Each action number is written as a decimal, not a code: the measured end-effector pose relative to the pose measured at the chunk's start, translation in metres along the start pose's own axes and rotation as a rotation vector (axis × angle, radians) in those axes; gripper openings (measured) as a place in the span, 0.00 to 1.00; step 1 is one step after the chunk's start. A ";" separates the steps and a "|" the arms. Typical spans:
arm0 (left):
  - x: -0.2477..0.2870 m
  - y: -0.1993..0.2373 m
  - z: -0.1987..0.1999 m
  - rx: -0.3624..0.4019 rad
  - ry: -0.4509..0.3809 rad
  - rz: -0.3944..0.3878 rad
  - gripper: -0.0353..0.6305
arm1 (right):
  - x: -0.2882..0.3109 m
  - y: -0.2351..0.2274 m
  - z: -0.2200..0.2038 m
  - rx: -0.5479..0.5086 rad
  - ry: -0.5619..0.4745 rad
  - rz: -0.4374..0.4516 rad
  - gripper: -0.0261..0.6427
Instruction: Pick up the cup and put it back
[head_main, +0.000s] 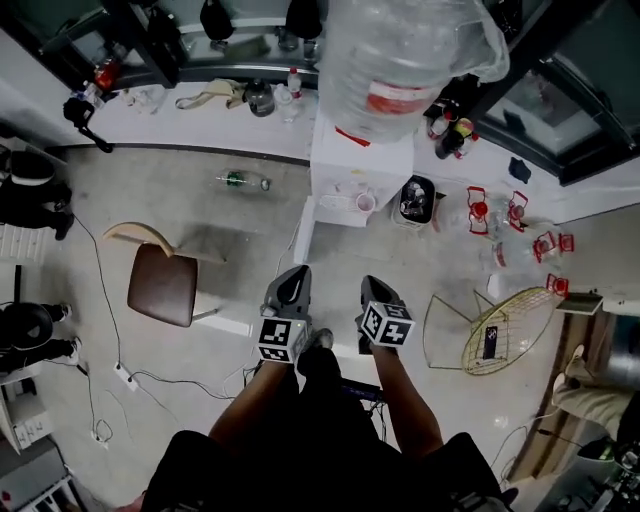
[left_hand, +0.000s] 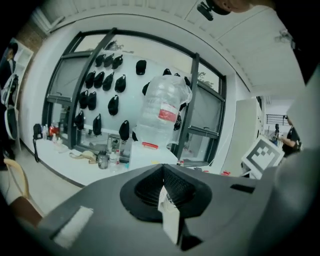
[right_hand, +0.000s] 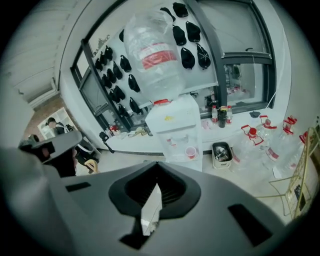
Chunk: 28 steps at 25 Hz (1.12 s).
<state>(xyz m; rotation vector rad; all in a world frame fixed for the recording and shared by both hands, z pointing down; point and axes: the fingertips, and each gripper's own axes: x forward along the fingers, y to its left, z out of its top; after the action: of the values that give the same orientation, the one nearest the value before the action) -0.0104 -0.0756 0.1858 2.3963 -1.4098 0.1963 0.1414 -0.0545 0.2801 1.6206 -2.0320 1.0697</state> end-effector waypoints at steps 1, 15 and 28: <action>-0.007 -0.003 0.005 0.016 -0.004 0.000 0.06 | -0.013 0.007 0.007 -0.009 -0.021 0.005 0.03; -0.108 -0.018 0.132 0.164 -0.147 -0.104 0.06 | -0.174 0.110 0.101 -0.085 -0.383 -0.007 0.03; -0.135 -0.024 0.150 0.184 -0.203 -0.169 0.06 | -0.205 0.130 0.107 -0.139 -0.483 -0.040 0.03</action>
<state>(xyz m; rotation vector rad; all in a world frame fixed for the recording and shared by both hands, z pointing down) -0.0656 -0.0096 0.0012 2.7388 -1.3135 0.0411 0.1016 0.0186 0.0280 1.9759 -2.2868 0.5385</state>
